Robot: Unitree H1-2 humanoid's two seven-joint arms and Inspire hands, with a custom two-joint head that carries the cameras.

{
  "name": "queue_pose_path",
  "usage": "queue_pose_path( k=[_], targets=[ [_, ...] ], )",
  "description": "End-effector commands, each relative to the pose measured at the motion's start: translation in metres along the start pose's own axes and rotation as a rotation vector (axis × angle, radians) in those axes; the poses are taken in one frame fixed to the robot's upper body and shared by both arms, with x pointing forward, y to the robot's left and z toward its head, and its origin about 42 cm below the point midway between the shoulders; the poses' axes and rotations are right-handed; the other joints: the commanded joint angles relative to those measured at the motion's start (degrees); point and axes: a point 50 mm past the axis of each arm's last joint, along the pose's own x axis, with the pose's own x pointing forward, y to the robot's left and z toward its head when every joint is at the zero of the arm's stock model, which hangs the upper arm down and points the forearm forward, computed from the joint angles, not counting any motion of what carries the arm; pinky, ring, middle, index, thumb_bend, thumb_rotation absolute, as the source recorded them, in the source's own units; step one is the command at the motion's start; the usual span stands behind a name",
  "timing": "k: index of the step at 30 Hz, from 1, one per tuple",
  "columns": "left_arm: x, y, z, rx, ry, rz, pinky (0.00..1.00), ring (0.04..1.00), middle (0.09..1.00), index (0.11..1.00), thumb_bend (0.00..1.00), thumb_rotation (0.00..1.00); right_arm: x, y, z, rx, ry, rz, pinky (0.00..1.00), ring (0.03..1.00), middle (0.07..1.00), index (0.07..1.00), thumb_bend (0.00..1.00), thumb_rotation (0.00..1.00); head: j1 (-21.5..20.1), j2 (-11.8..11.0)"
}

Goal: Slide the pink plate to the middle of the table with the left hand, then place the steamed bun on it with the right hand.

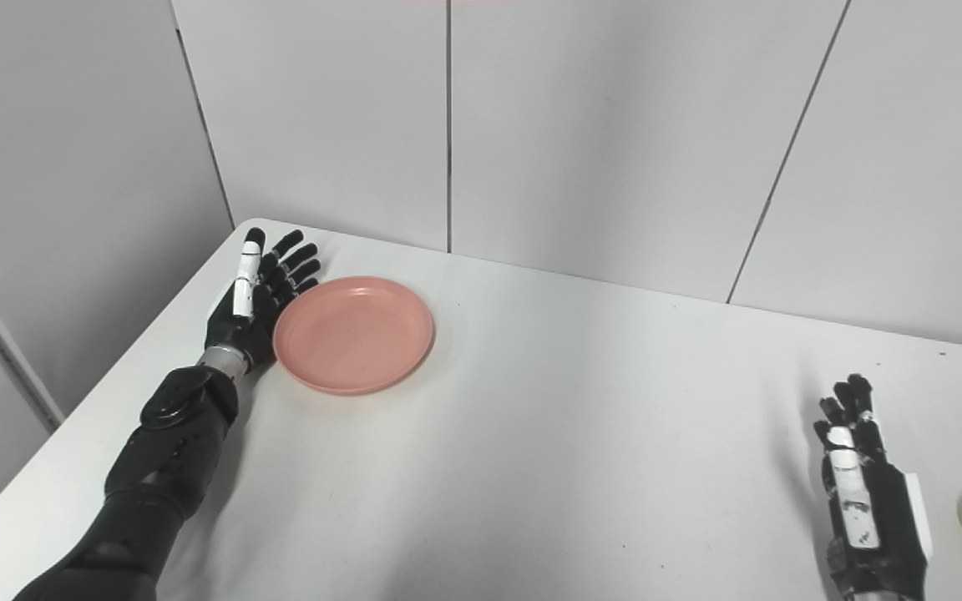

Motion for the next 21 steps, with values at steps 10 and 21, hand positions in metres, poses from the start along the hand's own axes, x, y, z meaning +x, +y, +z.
queue_pose_path(
  k=[10, 21],
  targets=[
    [0.008, -0.04, 0.001, 0.091, 0.025, -0.061, 0.97, 0.925, 0.904, 0.89, 0.58, 1.0, -0.003, 0.004, 0.001, -0.006, -0.007, -0.004, 1.0, 0.991, 0.996, 1.0, 0.48, 0.82, -3.09, 0.77],
    [0.003, -0.078, -0.02, 0.124, 0.028, -0.093, 0.99, 0.938, 0.911, 0.899, 0.55, 1.0, 0.0, 0.01, -0.004, -0.04, 0.006, -0.003, 1.0, 0.996, 0.999, 1.0, 0.47, 0.88, -9.99, 2.53]
  ],
)
